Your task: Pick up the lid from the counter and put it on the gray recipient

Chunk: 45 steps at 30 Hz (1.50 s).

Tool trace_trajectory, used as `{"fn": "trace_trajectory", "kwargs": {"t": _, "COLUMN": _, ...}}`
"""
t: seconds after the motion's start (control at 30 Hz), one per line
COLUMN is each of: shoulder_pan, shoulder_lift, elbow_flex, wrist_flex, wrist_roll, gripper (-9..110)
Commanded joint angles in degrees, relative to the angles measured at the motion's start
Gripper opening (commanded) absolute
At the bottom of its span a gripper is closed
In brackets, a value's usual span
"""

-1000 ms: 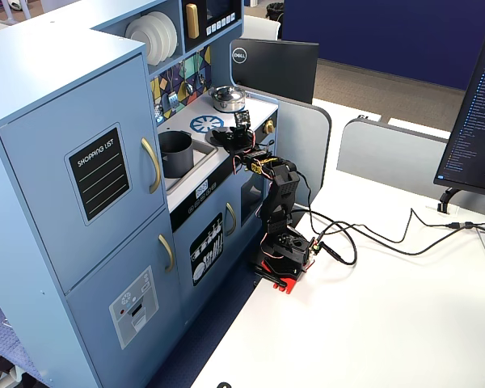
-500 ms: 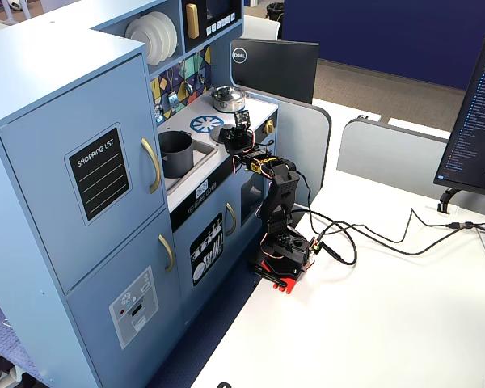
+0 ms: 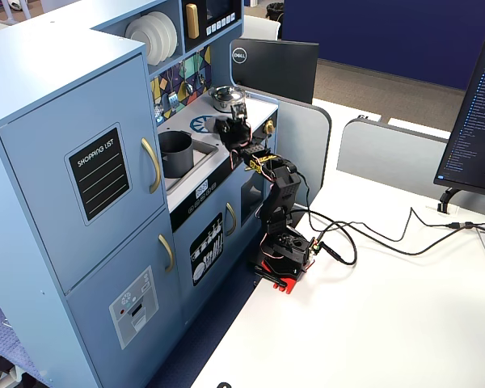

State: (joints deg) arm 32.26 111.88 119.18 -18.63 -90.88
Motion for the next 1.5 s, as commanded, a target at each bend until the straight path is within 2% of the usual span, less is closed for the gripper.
{"fn": "trace_trajectory", "kwargs": {"t": 0.0, "shoulder_pan": -2.2, "shoulder_lift": 7.47, "elbow_flex": -9.49, "wrist_flex": 5.45, "wrist_roll": 1.49, "gripper": 0}}
{"fn": "trace_trajectory", "kwargs": {"t": 0.27, "shoulder_pan": -11.87, "shoulder_lift": 13.27, "elbow_flex": -17.75, "wrist_flex": 18.9, "wrist_roll": 3.96, "gripper": 0}}
{"fn": "trace_trajectory", "kwargs": {"t": 0.67, "shoulder_pan": -27.51, "shoulder_lift": 14.77, "elbow_flex": -15.38, "wrist_flex": 21.62, "wrist_roll": 0.26, "gripper": 0}}
{"fn": "trace_trajectory", "kwargs": {"t": 1.47, "shoulder_pan": -30.67, "shoulder_lift": 14.33, "elbow_flex": -6.06, "wrist_flex": 16.79, "wrist_roll": -1.05, "gripper": 0}}
